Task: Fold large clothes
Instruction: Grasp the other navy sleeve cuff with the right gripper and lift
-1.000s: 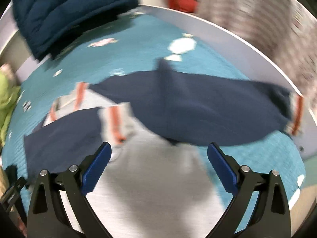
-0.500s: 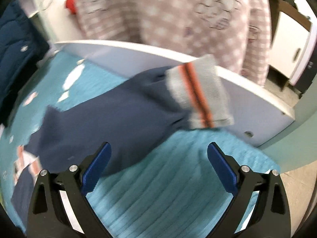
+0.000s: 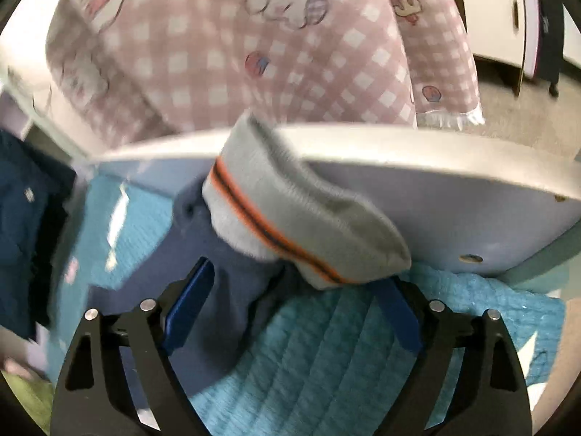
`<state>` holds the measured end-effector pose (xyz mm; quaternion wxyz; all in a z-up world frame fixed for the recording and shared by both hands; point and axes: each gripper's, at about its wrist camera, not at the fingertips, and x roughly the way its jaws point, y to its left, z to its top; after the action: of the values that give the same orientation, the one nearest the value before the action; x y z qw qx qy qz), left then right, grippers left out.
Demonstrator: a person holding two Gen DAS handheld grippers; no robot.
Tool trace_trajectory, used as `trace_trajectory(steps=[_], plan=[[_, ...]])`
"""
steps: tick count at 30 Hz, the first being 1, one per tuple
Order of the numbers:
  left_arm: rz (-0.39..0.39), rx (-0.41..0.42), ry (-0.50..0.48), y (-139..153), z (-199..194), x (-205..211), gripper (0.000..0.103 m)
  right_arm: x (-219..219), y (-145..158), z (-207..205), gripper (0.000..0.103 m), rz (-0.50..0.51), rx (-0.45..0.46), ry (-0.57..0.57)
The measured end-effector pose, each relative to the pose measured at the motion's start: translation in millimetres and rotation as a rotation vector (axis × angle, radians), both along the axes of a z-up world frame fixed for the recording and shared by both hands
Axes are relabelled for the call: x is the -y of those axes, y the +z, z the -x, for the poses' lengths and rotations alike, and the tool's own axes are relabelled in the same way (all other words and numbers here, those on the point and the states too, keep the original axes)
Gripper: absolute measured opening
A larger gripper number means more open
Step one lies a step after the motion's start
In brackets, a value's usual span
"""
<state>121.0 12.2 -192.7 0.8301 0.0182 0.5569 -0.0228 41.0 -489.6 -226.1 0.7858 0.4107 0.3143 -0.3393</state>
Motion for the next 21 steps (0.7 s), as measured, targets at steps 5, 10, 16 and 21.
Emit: trace_trajectory(steps=[5, 10, 16, 21], plan=[[-0.015, -0.02, -0.007, -4, -1, 3, 0.089, -1, 12, -5, 0.05, 0.043, -0.043, 0.02], [-0.016, -0.031, -0.014, -7, -3, 3, 0.089, -21, 33, -17, 0.025, 0.13, -0.042, 0.091], [0.026, -0.016, -0.042, -1, -23, 11, 0.088, -52, 77, -30, 0.023, 0.221, 0.018, 0.193], [0.083, 0.016, -0.089, 11, -63, 36, 0.066, -80, 114, -43, 0.023, 0.287, 0.064, 0.276]])
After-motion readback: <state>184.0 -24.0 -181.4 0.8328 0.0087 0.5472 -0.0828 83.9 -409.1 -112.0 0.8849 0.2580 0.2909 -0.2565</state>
